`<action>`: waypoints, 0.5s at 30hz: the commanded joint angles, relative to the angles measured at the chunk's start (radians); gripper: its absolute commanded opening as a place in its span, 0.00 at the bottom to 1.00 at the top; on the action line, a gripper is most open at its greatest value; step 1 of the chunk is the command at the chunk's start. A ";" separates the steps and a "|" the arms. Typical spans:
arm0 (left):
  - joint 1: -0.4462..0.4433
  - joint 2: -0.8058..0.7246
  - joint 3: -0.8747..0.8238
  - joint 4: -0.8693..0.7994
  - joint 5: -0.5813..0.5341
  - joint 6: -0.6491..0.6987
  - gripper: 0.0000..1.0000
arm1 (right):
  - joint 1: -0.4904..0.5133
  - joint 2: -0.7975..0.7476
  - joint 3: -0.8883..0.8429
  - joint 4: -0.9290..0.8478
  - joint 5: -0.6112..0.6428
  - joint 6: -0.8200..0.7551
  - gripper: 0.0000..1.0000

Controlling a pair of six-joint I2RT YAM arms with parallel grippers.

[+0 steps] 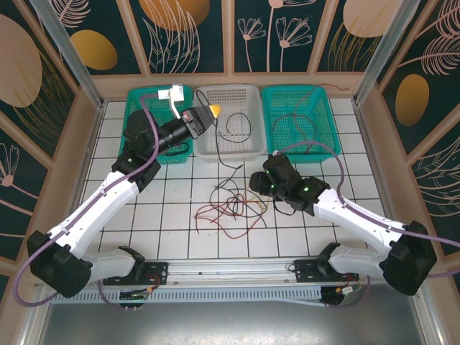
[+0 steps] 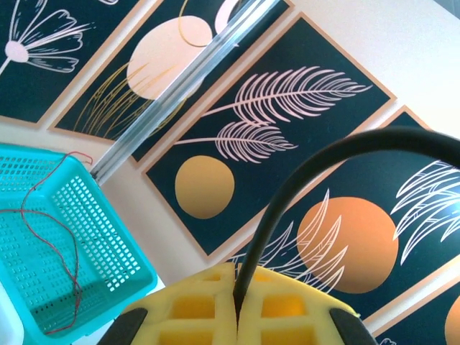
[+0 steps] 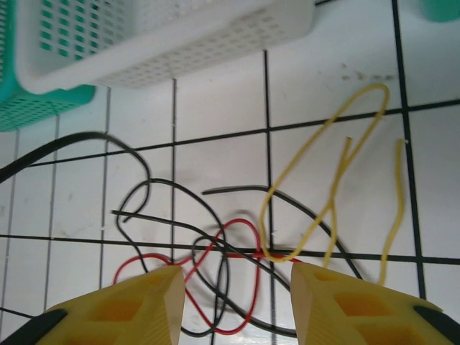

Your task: Untangle the cables

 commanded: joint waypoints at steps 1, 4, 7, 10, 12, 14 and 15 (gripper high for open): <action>0.008 0.014 0.095 -0.043 0.040 0.037 0.00 | 0.023 -0.040 0.053 -0.022 0.080 -0.005 0.44; 0.008 0.032 0.178 -0.095 0.035 0.065 0.00 | 0.025 -0.067 0.061 -0.026 0.092 -0.011 0.44; 0.008 0.057 0.267 -0.152 0.011 0.107 0.00 | 0.023 -0.088 0.060 -0.032 0.105 -0.009 0.44; 0.014 0.098 0.342 -0.173 -0.017 0.121 0.00 | 0.023 -0.100 0.057 -0.036 0.112 -0.007 0.44; 0.018 0.146 0.406 -0.205 -0.045 0.148 0.00 | 0.023 -0.106 0.057 -0.041 0.117 -0.001 0.44; 0.026 0.204 0.489 -0.257 -0.089 0.186 0.00 | 0.023 -0.109 0.057 -0.044 0.119 0.000 0.44; 0.035 0.233 0.533 -0.283 -0.109 0.203 0.00 | 0.023 -0.113 0.056 -0.043 0.120 0.002 0.44</action>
